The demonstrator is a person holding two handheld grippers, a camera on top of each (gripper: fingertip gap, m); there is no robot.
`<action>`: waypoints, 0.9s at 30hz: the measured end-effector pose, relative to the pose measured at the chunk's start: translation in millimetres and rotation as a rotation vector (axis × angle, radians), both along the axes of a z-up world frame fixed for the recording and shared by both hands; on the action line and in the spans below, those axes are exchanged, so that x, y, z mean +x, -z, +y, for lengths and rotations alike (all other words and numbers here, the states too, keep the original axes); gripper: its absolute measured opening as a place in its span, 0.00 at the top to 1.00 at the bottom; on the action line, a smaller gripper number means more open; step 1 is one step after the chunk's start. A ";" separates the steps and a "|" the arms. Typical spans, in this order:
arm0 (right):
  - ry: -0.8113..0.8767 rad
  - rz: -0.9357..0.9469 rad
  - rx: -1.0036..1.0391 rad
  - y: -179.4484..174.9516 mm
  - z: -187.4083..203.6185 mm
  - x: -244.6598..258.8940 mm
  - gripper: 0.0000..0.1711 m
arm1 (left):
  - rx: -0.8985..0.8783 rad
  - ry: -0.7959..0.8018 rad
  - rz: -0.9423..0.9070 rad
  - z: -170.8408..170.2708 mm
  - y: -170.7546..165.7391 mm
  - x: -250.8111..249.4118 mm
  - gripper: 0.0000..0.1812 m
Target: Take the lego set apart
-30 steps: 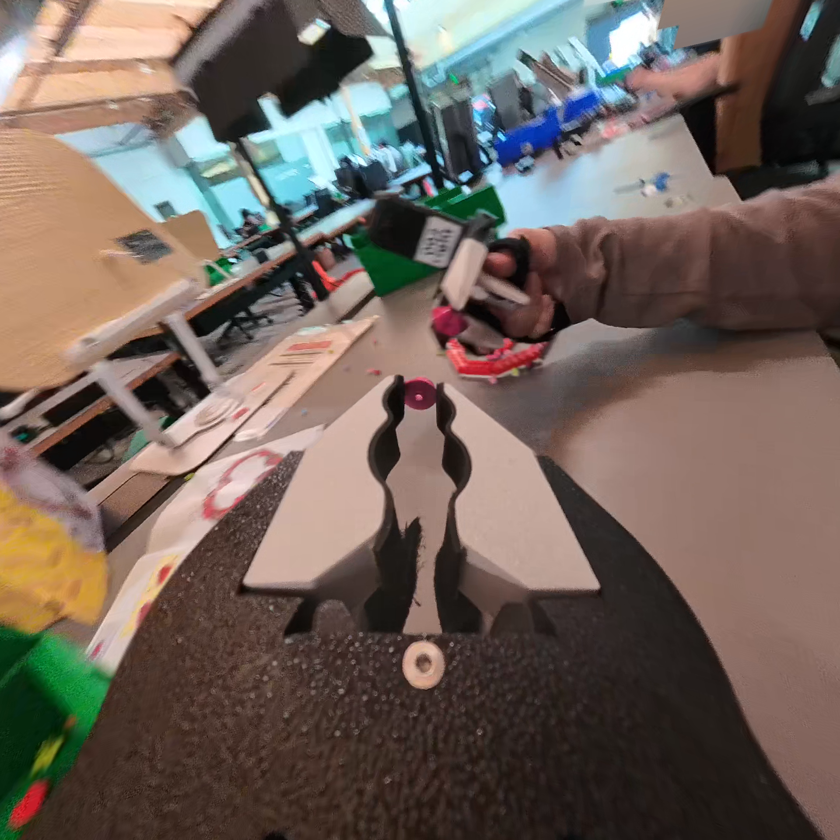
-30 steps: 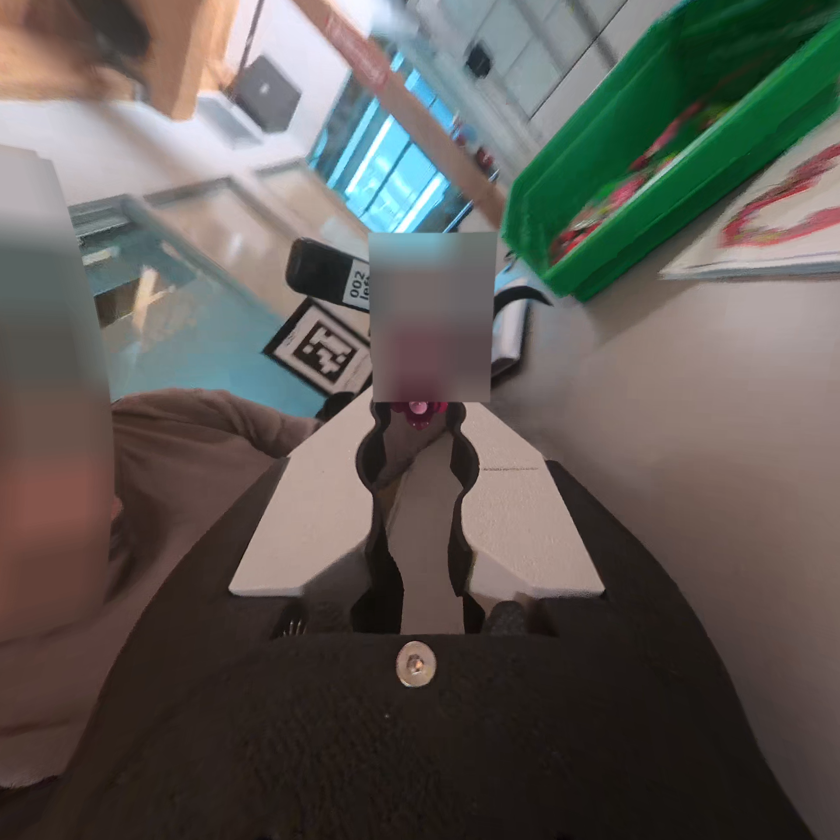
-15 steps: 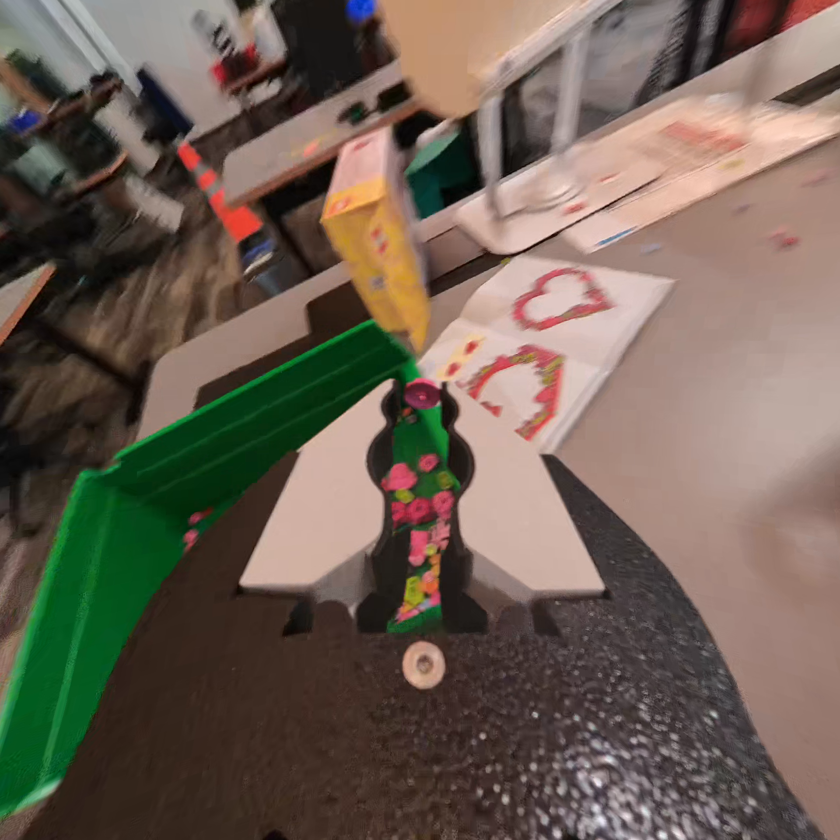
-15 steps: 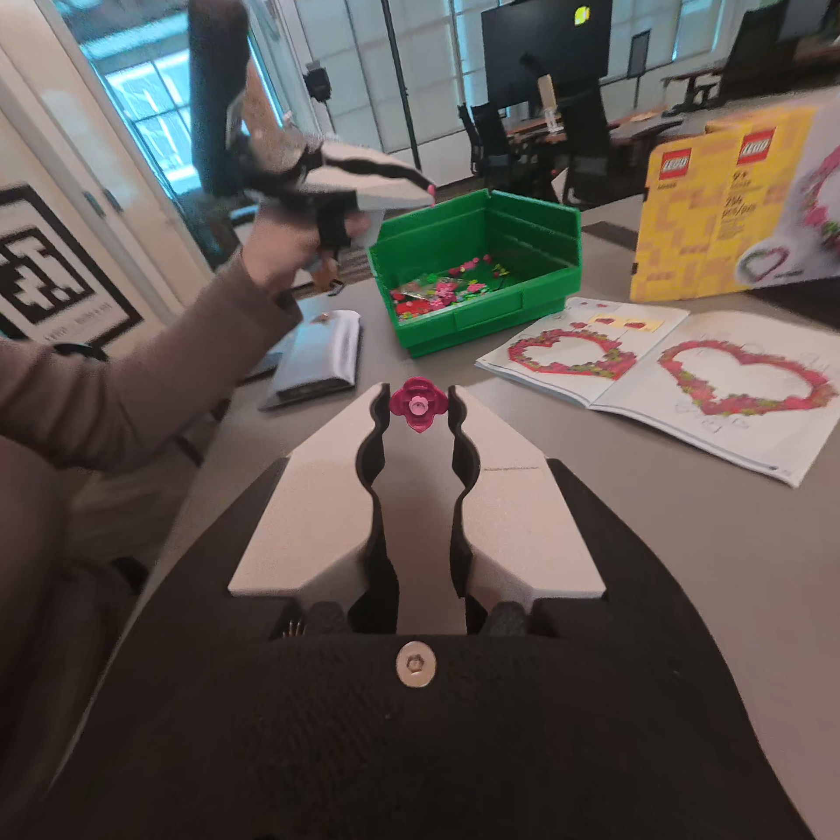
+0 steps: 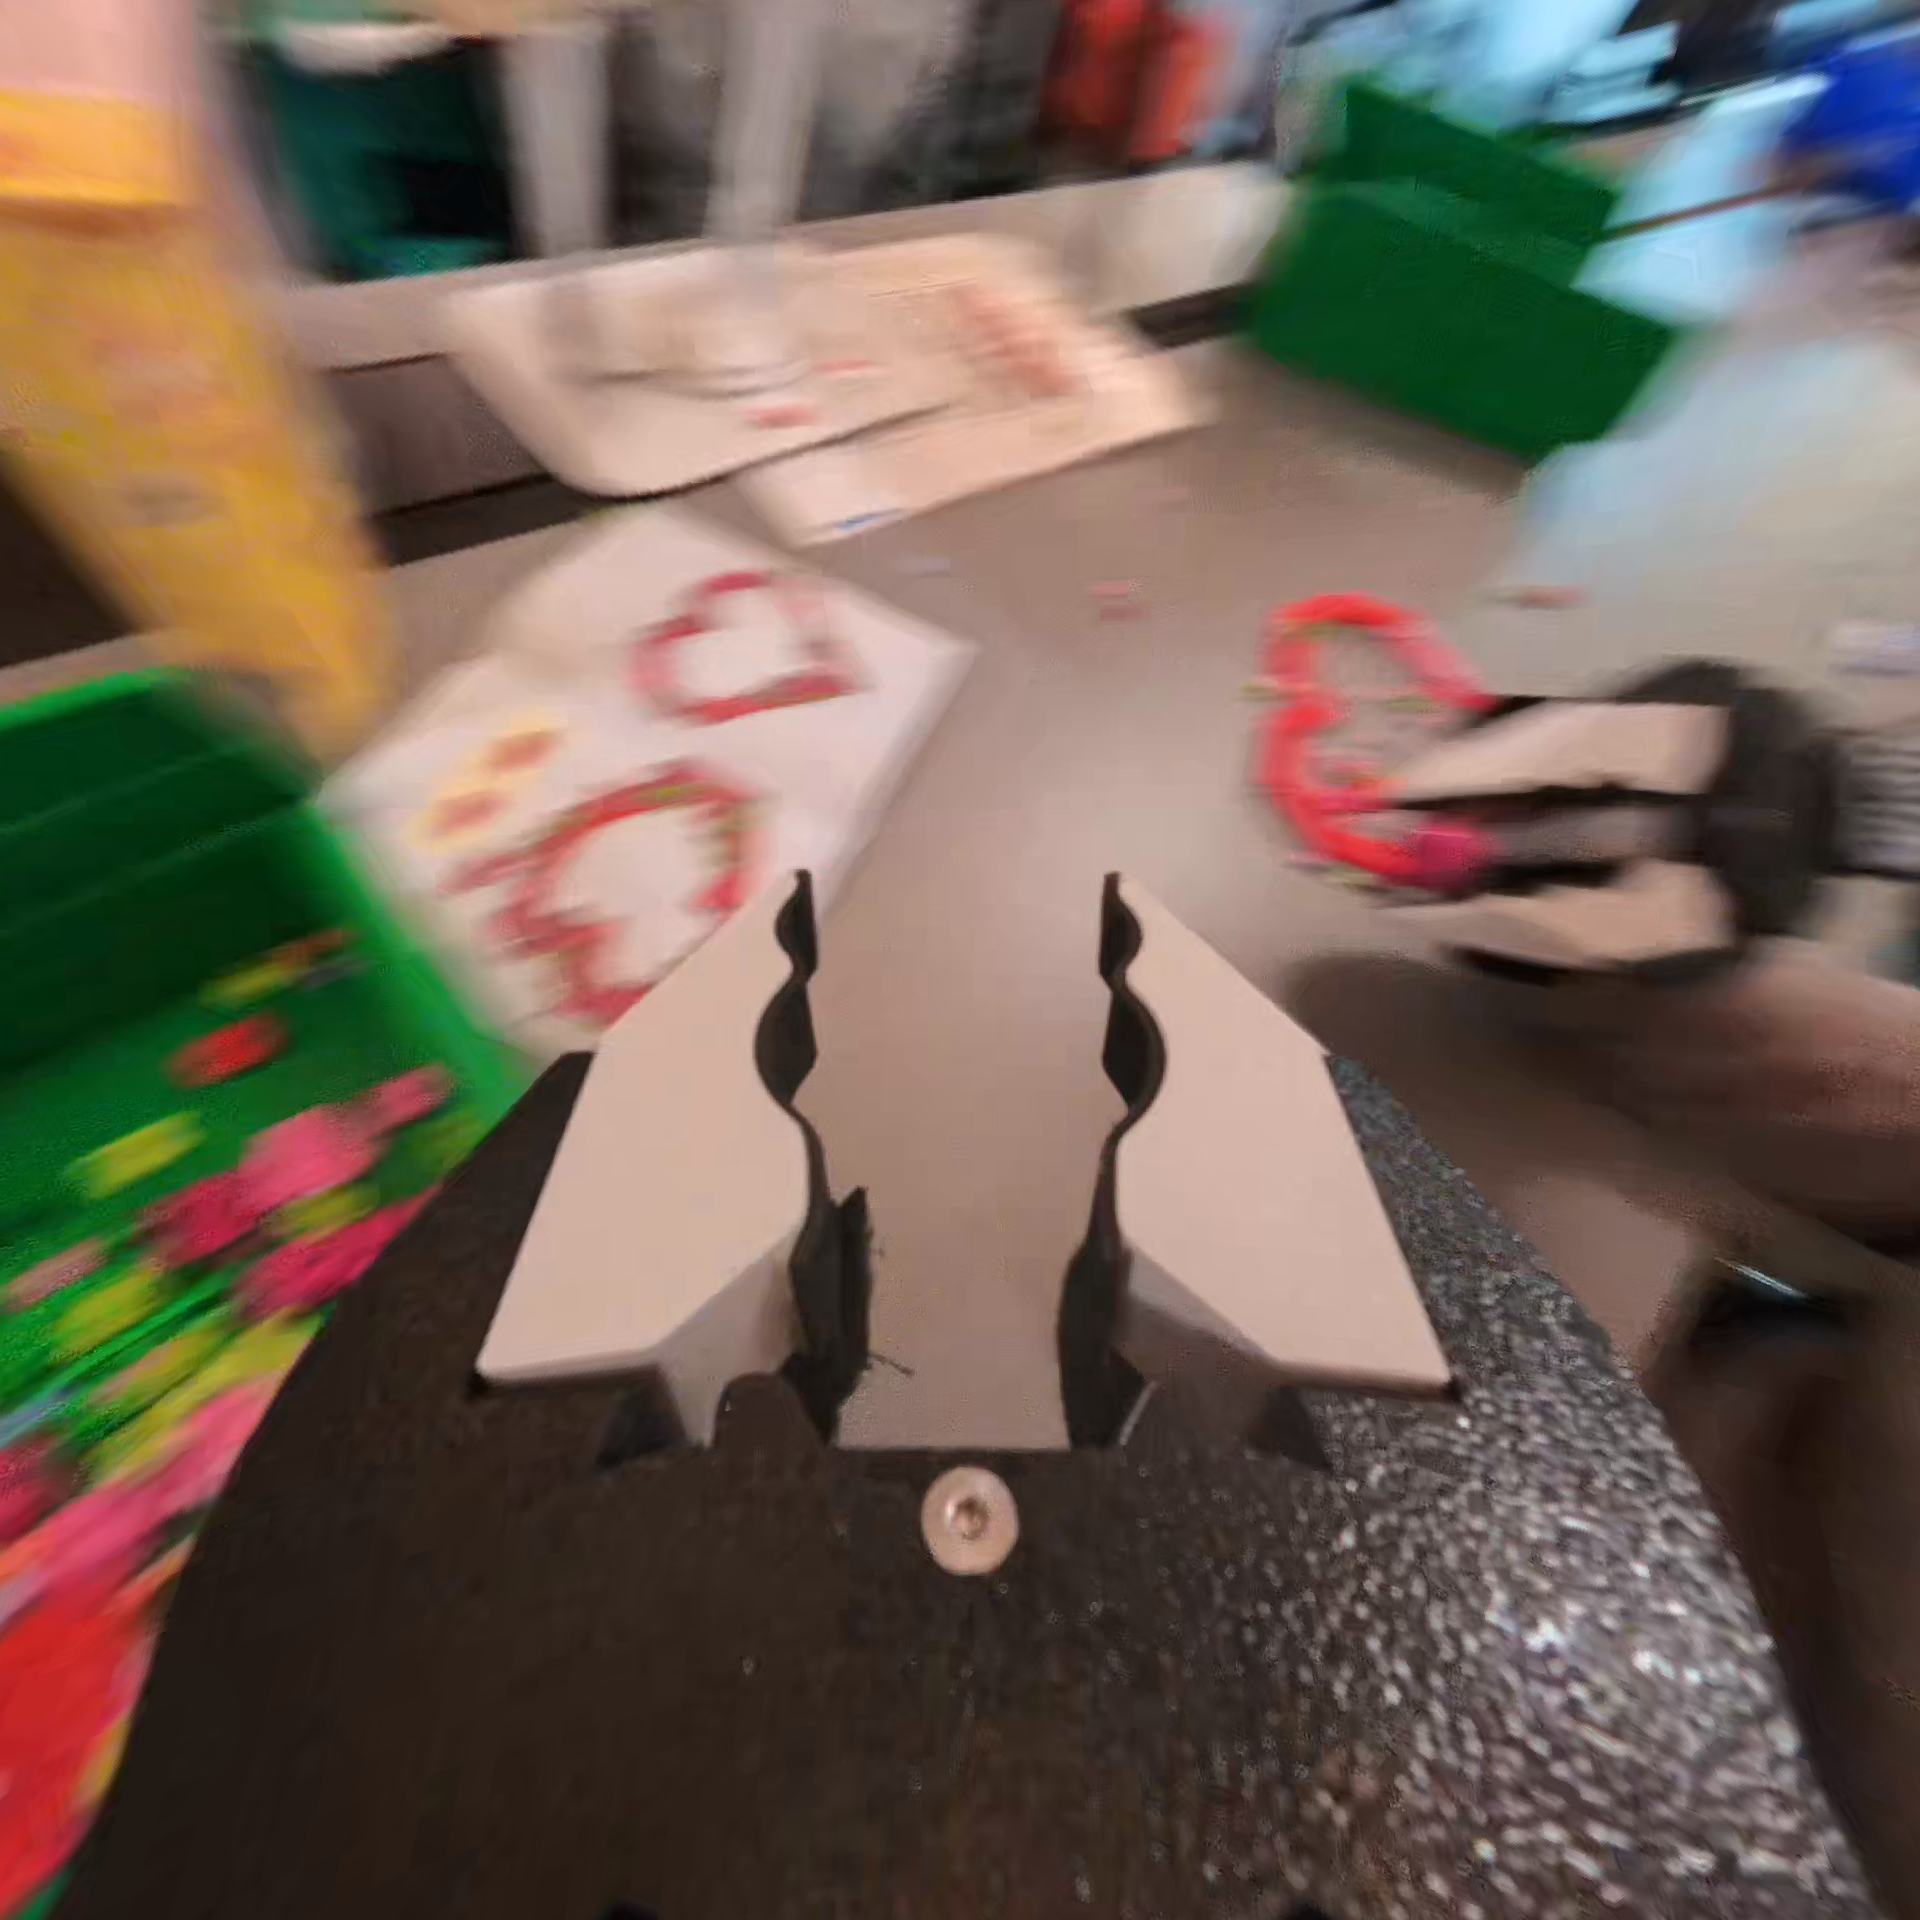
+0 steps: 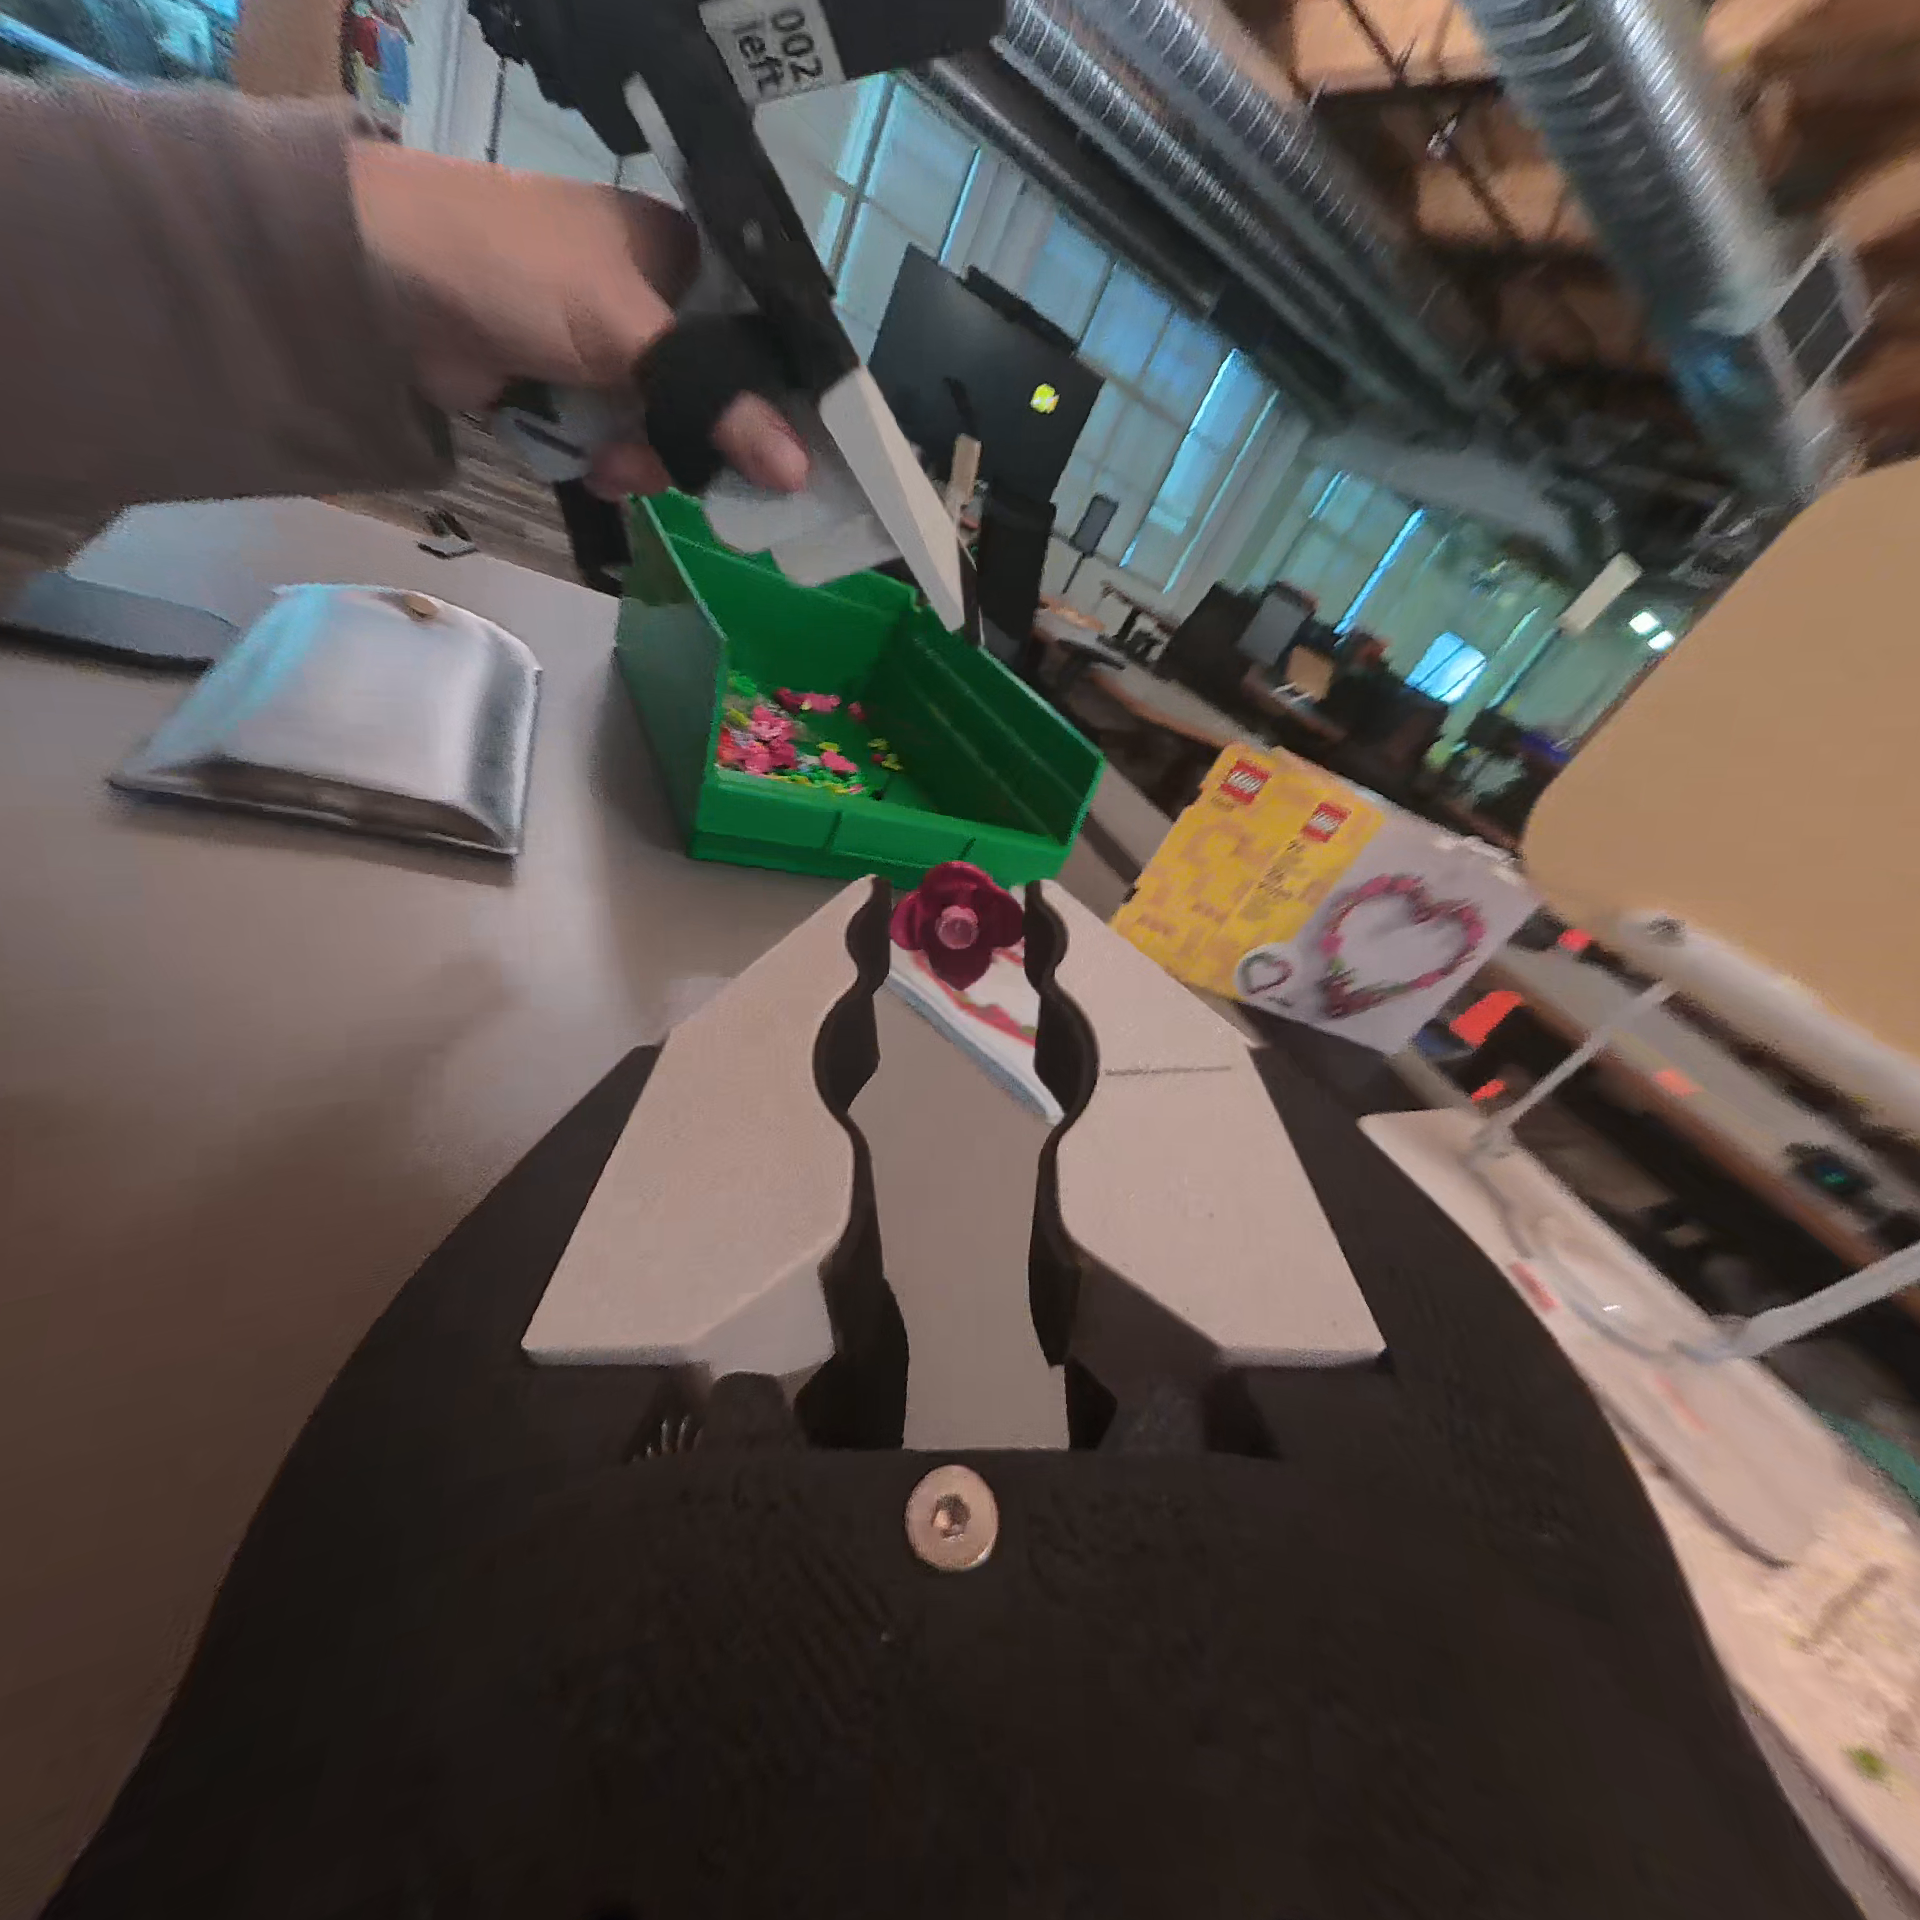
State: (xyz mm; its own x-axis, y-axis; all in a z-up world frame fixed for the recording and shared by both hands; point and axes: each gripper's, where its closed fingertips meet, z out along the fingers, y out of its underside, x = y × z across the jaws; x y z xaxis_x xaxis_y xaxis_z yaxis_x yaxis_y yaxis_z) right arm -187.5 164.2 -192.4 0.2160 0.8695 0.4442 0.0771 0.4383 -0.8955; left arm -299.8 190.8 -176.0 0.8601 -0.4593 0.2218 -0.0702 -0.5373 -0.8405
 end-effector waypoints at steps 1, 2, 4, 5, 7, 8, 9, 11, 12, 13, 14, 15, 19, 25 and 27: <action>0.025 -0.008 0.041 -0.3 0.6 0.4 0.86 | 0.005 0.115 -0.066 -11.4 -2.0 32.4 0.75; 0.046 -0.019 0.075 0.1 0.8 0.2 0.86 | 0.001 0.185 -0.085 -20.0 1.5 56.1 0.76; 0.056 -0.038 0.119 1.2 -2.5 -1.9 0.86 | 0.021 0.271 -0.036 -31.1 14.7 89.0 0.78; 0.054 -0.033 0.138 0.1 -5.2 -2.5 0.86 | 0.035 0.298 -0.019 -35.0 19.5 101.2 0.79; 0.040 -0.016 0.167 -3.1 -10.4 -2.2 0.86 | 0.020 0.344 -0.057 -41.8 23.5 118.4 0.81; 0.033 -0.014 0.176 -3.9 -11.4 -1.4 0.86 | 0.014 0.354 -0.118 -42.9 19.8 121.6 0.81; 0.012 -0.005 0.173 -5.5 -14.0 -1.0 0.86 | 0.003 0.365 -0.196 -43.3 14.6 122.9 0.79; -0.006 0.015 0.159 -9.6 -16.4 0.1 0.86 | -0.046 0.395 -0.350 -44.3 6.8 122.3 0.80; -0.013 0.013 0.164 -10.0 -17.7 0.3 0.86 | -0.078 0.417 -0.410 -45.8 5.3 122.8 0.78; -0.024 0.008 0.178 -9.8 -19.8 0.2 0.86 | -0.116 0.436 -0.454 -47.5 6.4 123.6 0.76; -0.046 0.005 0.197 -9.8 -24.2 0.0 0.86 | -0.166 0.456 -0.490 -49.8 9.8 125.2 0.75; -0.075 0.005 0.214 -9.7 -29.6 -0.3 0.86 | -0.212 0.488 -0.529 -53.2 12.1 127.9 0.75; -0.159 0.004 0.240 -9.9 -45.2 -0.8 0.86 | -0.372 0.665 -0.758 -73.6 10.8 138.2 0.89; -0.229 -0.006 0.107 -4.8 -46.8 -1.1 0.82 | -0.293 0.725 -0.883 -74.0 14.4 131.0 0.90; -0.257 0.012 0.060 -9.0 -45.3 4.0 0.81 | -0.276 0.705 -0.906 -70.1 15.5 126.8 0.90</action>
